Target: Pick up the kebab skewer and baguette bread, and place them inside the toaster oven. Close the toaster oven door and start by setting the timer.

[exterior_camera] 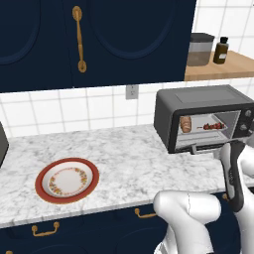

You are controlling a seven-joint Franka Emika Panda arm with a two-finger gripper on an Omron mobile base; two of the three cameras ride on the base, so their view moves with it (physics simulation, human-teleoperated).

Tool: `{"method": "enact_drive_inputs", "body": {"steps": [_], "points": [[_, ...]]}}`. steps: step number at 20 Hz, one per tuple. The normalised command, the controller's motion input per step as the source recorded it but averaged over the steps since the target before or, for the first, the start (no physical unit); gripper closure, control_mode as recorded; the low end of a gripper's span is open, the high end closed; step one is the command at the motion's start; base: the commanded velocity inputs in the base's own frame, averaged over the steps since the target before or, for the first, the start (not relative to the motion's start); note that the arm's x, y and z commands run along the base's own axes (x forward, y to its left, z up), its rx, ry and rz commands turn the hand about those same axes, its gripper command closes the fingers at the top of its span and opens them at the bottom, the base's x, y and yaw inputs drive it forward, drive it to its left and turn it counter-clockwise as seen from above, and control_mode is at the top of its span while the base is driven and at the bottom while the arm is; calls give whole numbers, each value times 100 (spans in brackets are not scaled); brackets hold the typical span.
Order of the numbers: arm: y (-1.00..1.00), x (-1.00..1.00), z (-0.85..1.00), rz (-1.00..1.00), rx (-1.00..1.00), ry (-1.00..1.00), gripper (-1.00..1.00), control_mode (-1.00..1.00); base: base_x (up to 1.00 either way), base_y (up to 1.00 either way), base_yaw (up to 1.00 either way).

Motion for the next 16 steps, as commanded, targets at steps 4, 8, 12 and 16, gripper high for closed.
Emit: {"method": "enact_drive_inputs", "body": {"steps": [4, 8, 12, 16], "points": [[-11, 54, -22, 0, 0, 0, -100, -100, 0, 0, 0], [0, 31, -26, 0, 0, 0, -100, -100, 0, 0, 0], [0, 21, -8, 0, 0, -1, -100, -100, 0, 0, 0], [0, 29, 0, 0, 0, -3, -100, -100, 0, 0, 0]]}}
